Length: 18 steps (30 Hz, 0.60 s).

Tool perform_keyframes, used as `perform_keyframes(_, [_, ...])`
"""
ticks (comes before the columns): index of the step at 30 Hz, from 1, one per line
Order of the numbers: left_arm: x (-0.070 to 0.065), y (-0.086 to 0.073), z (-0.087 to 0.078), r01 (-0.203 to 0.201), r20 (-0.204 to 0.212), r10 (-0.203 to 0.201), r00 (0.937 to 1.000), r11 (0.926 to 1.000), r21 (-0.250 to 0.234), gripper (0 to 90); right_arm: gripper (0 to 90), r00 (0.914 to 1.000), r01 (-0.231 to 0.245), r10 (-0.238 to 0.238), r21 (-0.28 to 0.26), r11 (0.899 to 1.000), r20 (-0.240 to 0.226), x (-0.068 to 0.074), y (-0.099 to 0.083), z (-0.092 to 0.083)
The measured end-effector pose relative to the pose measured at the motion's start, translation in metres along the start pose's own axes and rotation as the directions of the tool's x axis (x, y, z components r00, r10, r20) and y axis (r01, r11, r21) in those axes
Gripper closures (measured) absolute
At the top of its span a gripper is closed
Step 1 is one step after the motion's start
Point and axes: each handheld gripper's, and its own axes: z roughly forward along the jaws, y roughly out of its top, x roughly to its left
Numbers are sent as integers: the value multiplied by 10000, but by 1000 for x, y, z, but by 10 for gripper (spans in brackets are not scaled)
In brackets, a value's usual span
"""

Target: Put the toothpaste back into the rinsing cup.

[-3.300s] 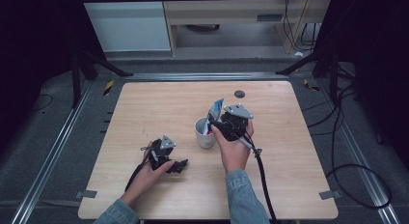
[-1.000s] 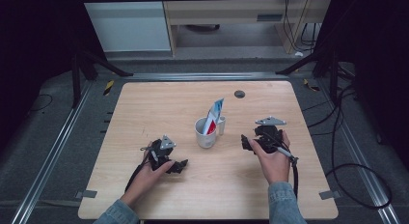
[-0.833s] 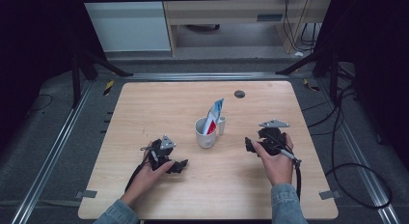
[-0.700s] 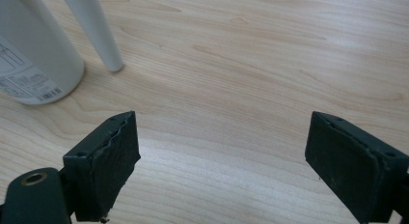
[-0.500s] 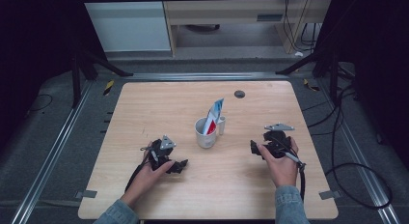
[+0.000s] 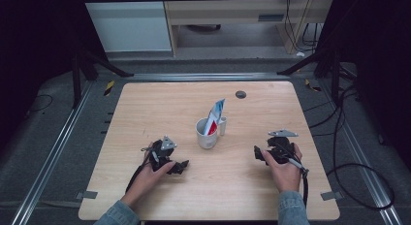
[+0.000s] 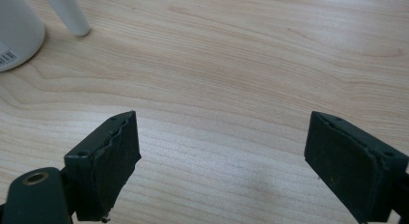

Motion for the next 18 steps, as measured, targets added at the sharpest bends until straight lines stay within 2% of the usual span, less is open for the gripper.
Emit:
perform_keyframes(10, [0, 0, 0, 4, -1, -4, 10000, 10000, -4, 0, 114, 9996, -220, 224, -270, 9994, 174, -9, -7, 5])
perform_keyframes(15, [0, 0, 0, -3, -1, 3, 10000, 10000, -1, 0, 112, 9938, -1046, 1065, -549, 9930, 323, -24, -11, 8])
perform_keyframes(16, [0, 0, 0, -3, -1, 3, 10000, 10000, -1, 0, 112, 9938, -1046, 1065, -549, 9930, 323, -24, -11, 8])
perform_keyframes(17, [0, 0, 0, -1, 0, 1, 10000, 10000, -1, 0, 112, 9901, -1314, 1340, -602, 9895, 419, -28, -11, 9])
perform_keyframes(18, [0, 0, 0, -1, -2, 1, 10000, 10000, 0, 0, 112, 9898, -1295, 1328, -628, 9896, 511, -30, -12, 10])
